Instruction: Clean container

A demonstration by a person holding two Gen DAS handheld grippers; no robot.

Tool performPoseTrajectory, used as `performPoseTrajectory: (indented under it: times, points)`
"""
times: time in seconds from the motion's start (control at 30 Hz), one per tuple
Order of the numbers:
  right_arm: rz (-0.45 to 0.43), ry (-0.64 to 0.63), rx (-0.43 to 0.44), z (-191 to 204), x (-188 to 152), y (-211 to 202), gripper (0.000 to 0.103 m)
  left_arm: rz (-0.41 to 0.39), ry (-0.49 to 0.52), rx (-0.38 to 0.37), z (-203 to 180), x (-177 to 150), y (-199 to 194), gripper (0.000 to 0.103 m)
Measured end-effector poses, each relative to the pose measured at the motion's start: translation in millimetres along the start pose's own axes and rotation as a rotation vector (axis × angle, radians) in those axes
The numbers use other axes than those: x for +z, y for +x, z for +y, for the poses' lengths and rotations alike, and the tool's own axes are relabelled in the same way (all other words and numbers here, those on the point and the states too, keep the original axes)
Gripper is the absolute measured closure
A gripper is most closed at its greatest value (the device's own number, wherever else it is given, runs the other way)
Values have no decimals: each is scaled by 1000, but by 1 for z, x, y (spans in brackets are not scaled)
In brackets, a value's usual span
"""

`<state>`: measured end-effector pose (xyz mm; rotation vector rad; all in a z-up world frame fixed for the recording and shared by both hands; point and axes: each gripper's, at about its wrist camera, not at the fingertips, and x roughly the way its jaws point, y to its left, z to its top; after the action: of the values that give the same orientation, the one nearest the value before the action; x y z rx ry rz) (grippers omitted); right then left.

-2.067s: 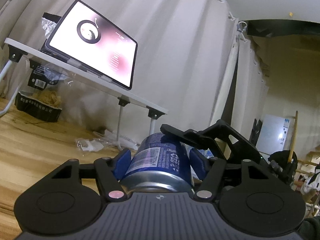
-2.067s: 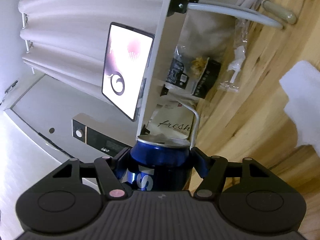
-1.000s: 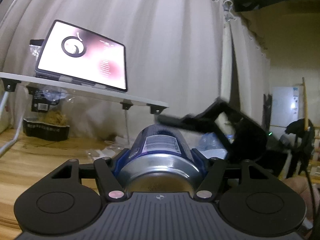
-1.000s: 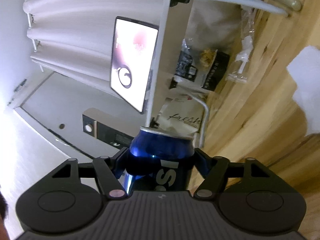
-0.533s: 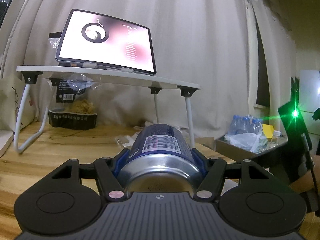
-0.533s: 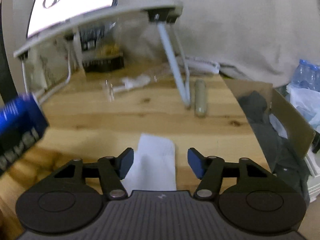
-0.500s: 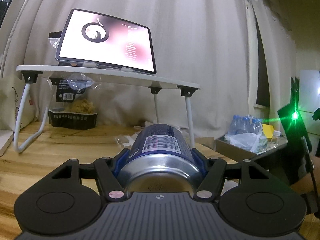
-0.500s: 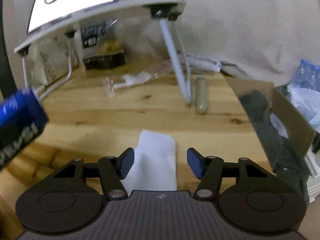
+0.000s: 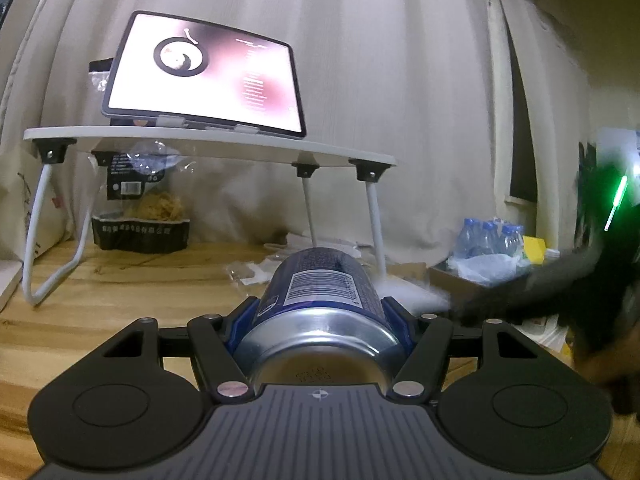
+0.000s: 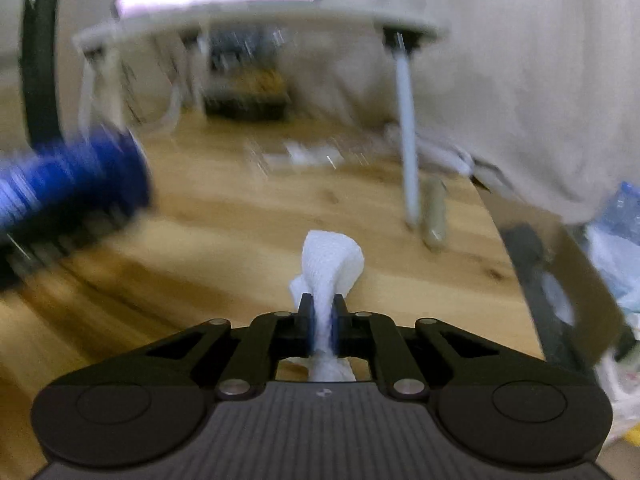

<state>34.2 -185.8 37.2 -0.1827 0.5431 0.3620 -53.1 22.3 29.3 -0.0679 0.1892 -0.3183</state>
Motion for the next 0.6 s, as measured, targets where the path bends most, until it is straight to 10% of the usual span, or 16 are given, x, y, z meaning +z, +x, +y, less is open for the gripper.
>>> performPoseTrajectory:
  times: [0.17,0.6]
  points:
    - [-161,24,239,22,47,-52,92,-3,35,-13,-6,0,-1,36]
    - [-107,-228,375,106,48,-77,91,-20,94,-20,-16,-1,-5,36]
